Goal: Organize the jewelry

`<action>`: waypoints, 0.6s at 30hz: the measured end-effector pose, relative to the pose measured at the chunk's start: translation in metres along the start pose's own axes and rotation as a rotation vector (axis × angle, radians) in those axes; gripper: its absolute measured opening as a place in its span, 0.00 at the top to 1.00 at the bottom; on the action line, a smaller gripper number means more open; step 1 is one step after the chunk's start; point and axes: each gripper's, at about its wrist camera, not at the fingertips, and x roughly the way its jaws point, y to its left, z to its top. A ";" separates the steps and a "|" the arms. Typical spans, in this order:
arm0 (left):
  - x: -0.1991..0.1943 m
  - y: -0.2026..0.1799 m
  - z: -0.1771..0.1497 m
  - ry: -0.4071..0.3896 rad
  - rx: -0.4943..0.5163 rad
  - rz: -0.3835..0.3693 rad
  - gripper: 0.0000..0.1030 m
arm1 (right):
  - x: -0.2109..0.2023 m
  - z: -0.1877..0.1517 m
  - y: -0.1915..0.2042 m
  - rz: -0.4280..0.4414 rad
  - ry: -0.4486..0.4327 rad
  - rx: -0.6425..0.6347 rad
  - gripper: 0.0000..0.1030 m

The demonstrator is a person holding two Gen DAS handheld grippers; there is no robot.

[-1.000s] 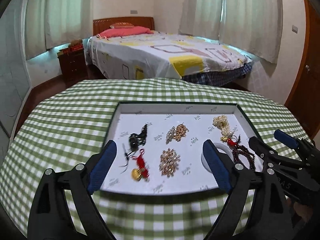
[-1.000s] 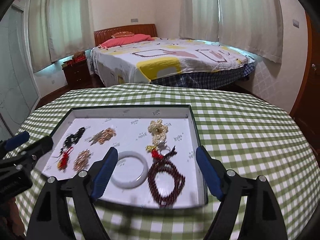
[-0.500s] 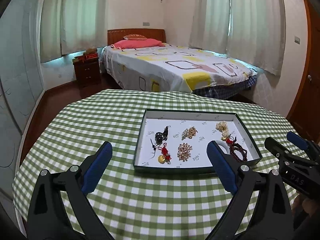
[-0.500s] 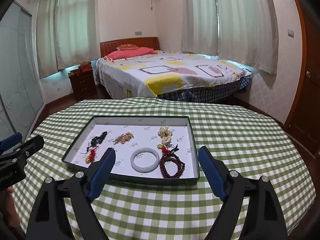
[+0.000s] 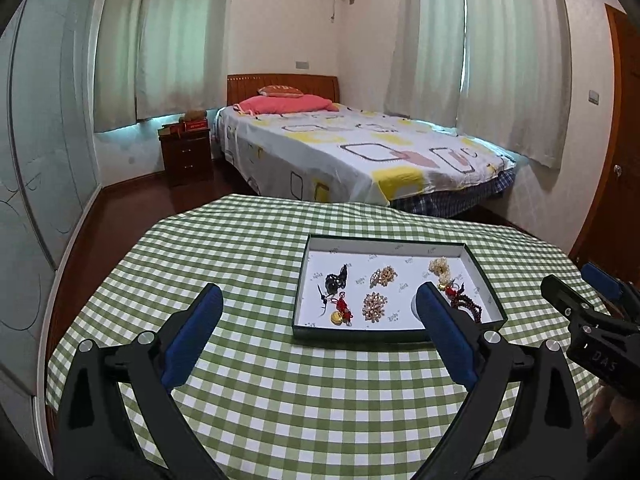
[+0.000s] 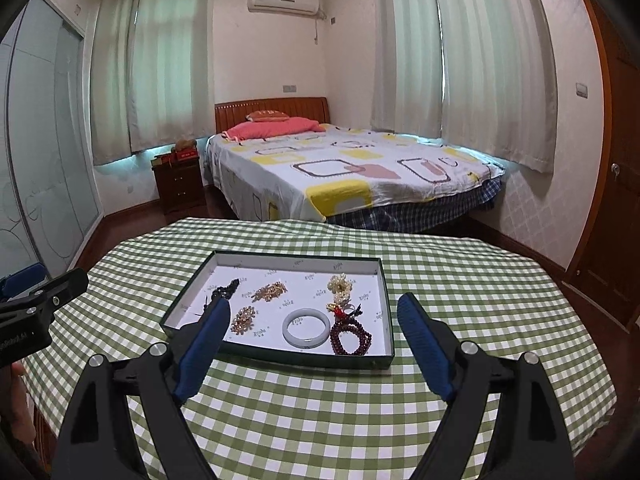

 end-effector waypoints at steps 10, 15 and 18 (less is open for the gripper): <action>-0.019 0.004 0.003 -0.036 -0.006 -0.006 0.08 | -0.019 0.003 -0.001 -0.004 -0.034 -0.005 0.19; -0.024 0.004 0.003 -0.046 -0.010 -0.008 0.08 | -0.024 0.002 0.000 -0.002 -0.040 -0.008 0.19; -0.025 0.005 0.002 -0.046 -0.010 -0.008 0.08 | -0.026 0.001 0.000 -0.002 -0.043 -0.009 0.19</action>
